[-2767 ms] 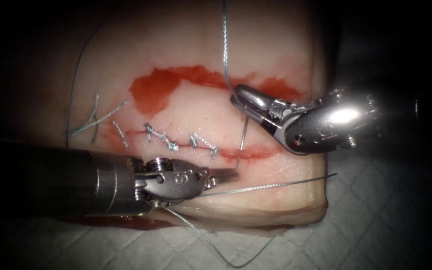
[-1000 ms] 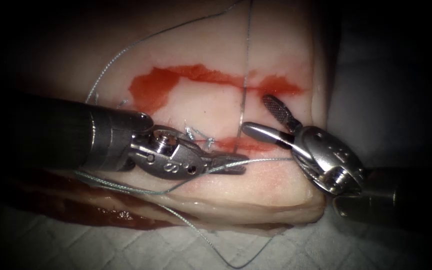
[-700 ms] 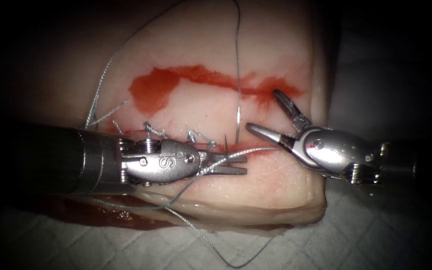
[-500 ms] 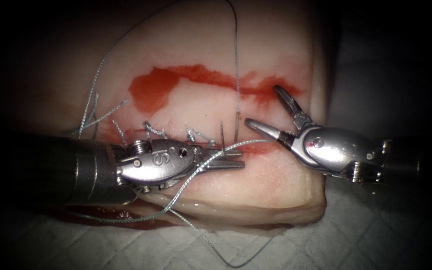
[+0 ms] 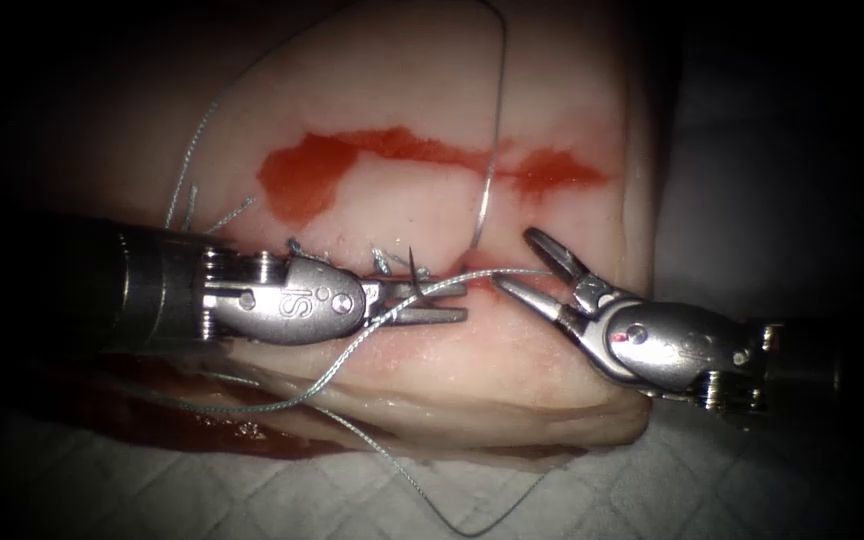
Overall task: Wound Closure
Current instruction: Pull the thread through the tissue using the left tool
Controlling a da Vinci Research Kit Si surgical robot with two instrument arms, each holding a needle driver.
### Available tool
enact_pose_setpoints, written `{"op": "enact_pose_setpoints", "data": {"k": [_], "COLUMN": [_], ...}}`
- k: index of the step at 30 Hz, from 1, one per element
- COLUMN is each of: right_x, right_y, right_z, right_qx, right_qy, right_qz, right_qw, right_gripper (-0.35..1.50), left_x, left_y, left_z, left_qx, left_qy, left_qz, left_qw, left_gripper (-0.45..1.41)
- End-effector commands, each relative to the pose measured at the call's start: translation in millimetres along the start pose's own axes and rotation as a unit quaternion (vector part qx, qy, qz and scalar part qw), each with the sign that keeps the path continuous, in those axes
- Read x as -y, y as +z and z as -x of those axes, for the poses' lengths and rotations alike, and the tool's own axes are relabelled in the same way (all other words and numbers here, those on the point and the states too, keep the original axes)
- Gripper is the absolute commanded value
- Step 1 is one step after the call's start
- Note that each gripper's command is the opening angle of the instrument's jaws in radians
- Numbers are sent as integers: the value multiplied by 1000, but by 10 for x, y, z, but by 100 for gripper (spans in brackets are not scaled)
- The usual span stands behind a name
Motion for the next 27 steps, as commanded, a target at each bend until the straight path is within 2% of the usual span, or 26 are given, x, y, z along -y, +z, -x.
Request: {"op": "enact_pose_setpoints", "data": {"k": [1,4,7,10,12,15,18,20,24,27], "right_x": [-5,-6,-5,-2,4,9,10,8,6,2], "right_y": [5,3,1,-3,-6,-6,-5,-4,-4,-8], "right_z": [-2,2,8,14,19,24,24,23,21,19], "right_qx": [1,0,-4,-4,-20,-51,-67,-87,-110,-122], "right_qy": [8,19,44,53,-48,-129,-180,-246,-287,-292], "right_qz": [3,5,7,19,35,46,48,52,61,70], "right_qw": [1000,1000,999,998,998,989,980,964,950,946], "right_gripper": [14,24,22,19,25,10,9,9,4,4], "left_x": [-1,1,3,4,4,5,6,7,8,8], "left_y": [5,2,0,0,1,3,6,8,10,10], "left_z": [-1,4,7,6,5,3,3,3,4,3], "left_qx": [-10,-45,-74,-86,-90,-89,-88,-86,-86,-85], "left_qy": [38,104,151,159,158,157,157,156,156,159], "left_qz": [-1,-1,-4,-1,4,2,1,-3,-3,-4], "left_qw": [999,994,986,983,983,984,984,984,984,984], "left_gripper": [-45,-45,-45,-45,-45,-45,-45,-45,-45,-45]}}
